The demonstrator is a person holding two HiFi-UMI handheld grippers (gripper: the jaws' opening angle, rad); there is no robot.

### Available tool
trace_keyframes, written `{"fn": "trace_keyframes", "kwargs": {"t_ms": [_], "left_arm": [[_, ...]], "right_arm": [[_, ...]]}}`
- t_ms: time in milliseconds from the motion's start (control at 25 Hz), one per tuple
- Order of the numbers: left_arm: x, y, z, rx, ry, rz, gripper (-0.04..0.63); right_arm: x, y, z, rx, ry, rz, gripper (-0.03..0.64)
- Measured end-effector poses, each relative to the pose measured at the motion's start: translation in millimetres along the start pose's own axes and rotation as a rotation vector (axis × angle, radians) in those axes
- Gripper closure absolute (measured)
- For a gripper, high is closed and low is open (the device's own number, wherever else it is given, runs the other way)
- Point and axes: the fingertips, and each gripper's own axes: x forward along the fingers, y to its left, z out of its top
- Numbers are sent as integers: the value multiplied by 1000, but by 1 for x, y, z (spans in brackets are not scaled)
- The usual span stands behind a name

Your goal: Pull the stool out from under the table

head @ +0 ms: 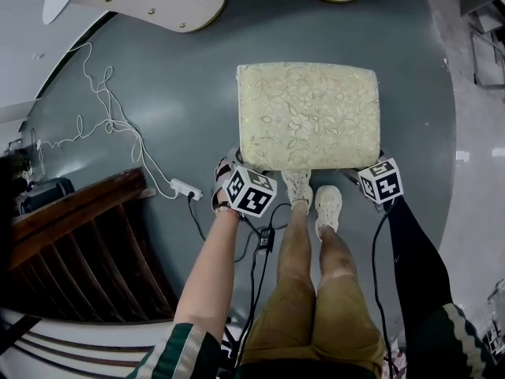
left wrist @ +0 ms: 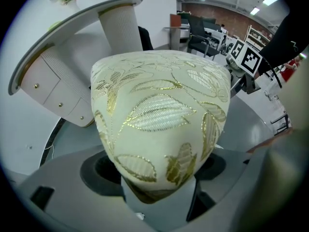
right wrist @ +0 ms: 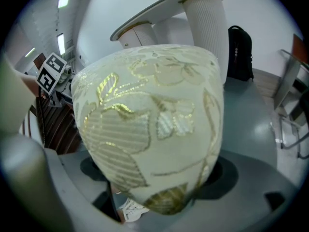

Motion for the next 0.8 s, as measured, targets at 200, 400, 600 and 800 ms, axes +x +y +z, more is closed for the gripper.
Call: {"fn": "trace_keyframes", "kwargs": {"t_ms": [200,400,600,800], "left_arm": [[-3,2,1,4,16,-4,183],[1,2,1,1,35,-12,183],[0,-1,-1,-7,51,-19,184],[0,0,0,-12,33,-17,184]], "right_arm": [[-2,3,1,12,3,3,114],[0,0,-1,16,12,6,115],[0,0,-2,15,22,14,115],[-3,-1,0,8,5,-5,115]]}}
